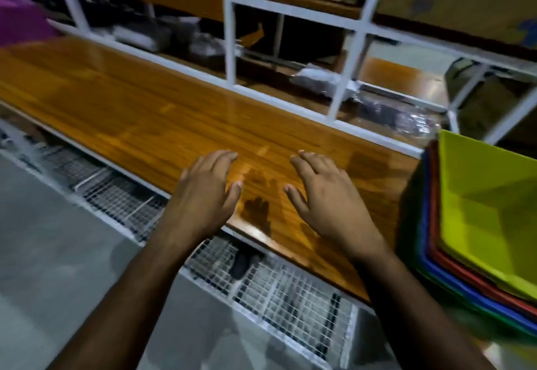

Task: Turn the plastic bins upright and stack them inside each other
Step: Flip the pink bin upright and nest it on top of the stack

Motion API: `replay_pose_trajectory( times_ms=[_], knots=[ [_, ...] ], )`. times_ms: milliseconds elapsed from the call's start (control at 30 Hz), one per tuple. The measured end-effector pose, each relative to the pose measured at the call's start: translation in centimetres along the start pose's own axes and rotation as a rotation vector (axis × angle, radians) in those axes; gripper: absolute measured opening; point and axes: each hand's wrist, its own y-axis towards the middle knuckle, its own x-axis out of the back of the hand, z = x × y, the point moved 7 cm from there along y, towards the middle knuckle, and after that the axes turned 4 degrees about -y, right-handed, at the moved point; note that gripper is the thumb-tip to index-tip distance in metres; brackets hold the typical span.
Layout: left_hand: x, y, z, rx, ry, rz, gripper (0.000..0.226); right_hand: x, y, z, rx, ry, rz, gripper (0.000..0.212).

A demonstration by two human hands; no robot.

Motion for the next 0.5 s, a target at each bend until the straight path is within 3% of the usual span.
replay_pose_trajectory(
  times_ms=[233,500],
  knots=[
    [7.1,-0.1,18.4,0.118,0.259,0.062,0.057,-6.3,12.9,16.1,0.073,0.119,0.078,0.06],
    [12.4,3.7,37.1,0.279,0.346,0.057,0.059,-13.3,25.9,31.4,0.211,0.163,0.124,0.062]
  ],
)
